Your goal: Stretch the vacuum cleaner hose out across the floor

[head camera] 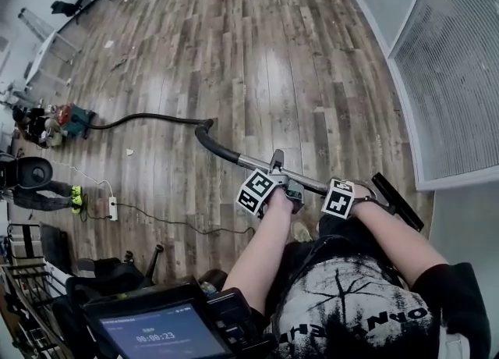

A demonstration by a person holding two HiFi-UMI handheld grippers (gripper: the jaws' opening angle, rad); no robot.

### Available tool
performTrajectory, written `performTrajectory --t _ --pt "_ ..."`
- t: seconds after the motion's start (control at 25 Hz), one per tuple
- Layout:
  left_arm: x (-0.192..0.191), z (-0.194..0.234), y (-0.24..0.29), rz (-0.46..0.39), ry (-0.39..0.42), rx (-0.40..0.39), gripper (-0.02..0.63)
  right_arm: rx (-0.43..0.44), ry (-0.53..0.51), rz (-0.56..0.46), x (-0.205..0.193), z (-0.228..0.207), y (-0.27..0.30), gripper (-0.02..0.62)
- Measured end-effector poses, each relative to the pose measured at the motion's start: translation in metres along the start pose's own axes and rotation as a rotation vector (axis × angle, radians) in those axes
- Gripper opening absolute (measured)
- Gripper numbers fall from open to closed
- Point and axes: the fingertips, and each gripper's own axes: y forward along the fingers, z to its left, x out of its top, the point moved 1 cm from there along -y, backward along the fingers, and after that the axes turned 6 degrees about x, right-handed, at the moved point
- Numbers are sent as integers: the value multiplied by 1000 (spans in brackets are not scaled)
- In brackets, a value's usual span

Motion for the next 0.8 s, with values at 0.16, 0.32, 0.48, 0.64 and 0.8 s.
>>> performTrajectory --t 0.16,0.32,0.48,0.64,0.8 --pt "-10 3 -7 -2 2 0 54 34 7 -5 -9 11 1 69" --pt "-30 -2 -12 -5 4 -1 58 82 14 -11 -28 20 -4 69" --pt "-60 -10 -15 -14 13 -6 66 159 0 -45 -54 30 -10 69" --pt "-115 -11 -15 -23 -10 16 71 194 -37 -46 -107 31 -16 71" --pt "-160 -15 -7 -26 -40 15 66 159 -78 9 -160 20 -27 77"
